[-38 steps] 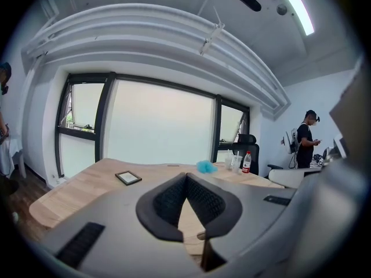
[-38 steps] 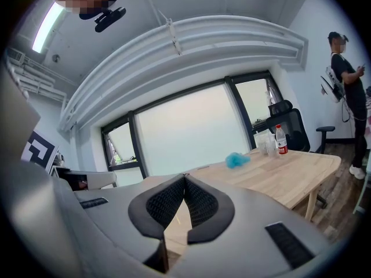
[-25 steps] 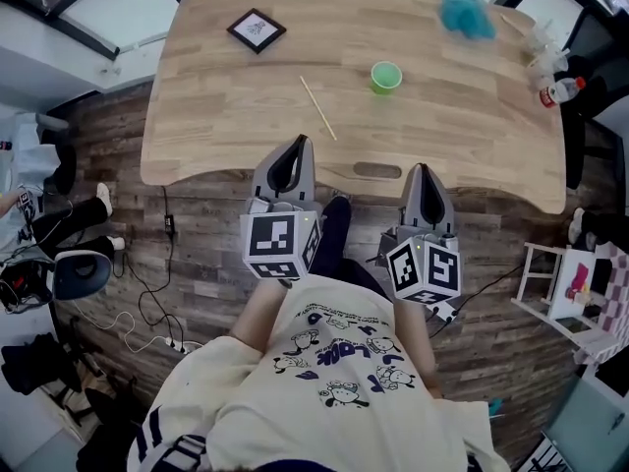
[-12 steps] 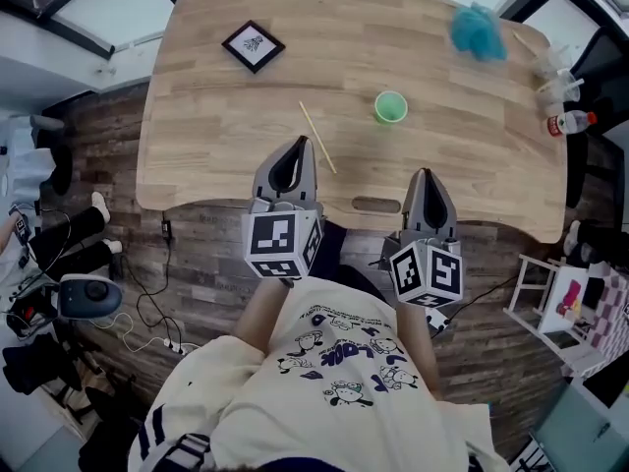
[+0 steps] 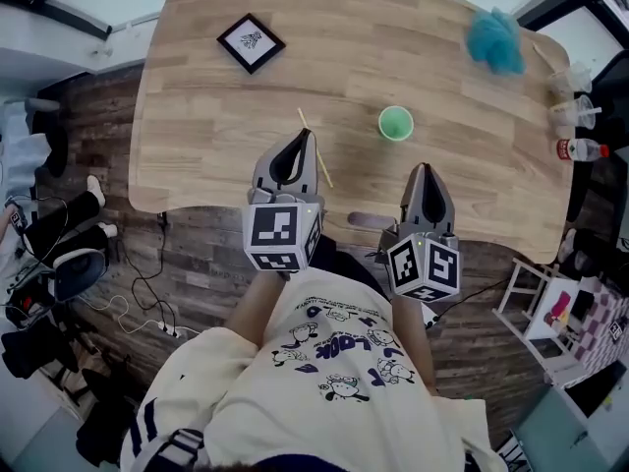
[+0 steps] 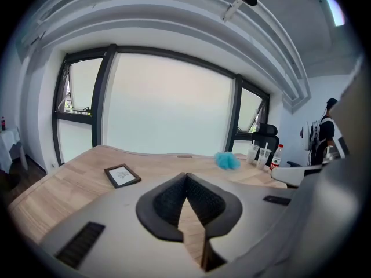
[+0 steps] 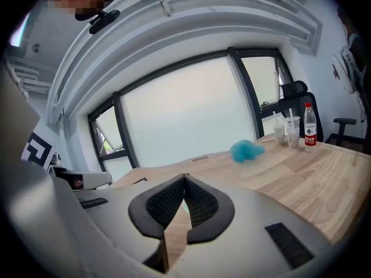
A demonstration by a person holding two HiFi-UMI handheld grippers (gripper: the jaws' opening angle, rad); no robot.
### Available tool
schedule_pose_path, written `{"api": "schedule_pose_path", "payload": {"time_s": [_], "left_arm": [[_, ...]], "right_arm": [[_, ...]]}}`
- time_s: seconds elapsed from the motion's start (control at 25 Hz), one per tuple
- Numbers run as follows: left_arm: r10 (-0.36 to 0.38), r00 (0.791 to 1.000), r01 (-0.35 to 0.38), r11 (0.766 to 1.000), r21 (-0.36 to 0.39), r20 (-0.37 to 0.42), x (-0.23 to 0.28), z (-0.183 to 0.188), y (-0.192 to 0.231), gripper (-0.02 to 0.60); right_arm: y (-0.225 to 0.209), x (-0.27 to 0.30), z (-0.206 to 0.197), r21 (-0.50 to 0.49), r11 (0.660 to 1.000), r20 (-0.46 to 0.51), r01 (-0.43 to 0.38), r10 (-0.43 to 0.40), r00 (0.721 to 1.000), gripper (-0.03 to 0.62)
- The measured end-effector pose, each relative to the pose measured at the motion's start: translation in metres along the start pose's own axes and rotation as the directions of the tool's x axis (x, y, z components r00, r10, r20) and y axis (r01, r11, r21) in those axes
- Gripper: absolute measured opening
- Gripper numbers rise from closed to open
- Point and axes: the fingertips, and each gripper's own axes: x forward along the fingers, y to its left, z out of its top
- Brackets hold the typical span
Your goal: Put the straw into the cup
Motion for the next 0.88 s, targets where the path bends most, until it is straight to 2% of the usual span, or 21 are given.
{"api": "schedule_pose_path", "payload": {"time_s": [0.36, 0.6, 0.88], "left_arm": [[0.009, 0.997, -0.013, 0.999, -0.051, -0.073, 0.03, -0.011, 0.008, 0.023], [0.019, 0.989, -0.033, 0.995, -0.096, -0.148, 0.04, -0.032, 0.018, 0.023], [0.008, 0.977, -0.035, 0.992, -0.124, -0.211, 0.049, -0.05, 0.027, 0.023]], "right_arm": [[-0.015, 0.029, -0.006, 0.005, 0.999, -0.055, 0.032, -0.032, 0.998, -0.005], [-0.013, 0.046, -0.01, -0.007, 1.0, -0.09, 0.028, -0.028, 0.996, -0.005], [-0.018, 0.055, -0.019, -0.006, 0.998, -0.13, 0.059, -0.06, 0.99, -0.005]]}}
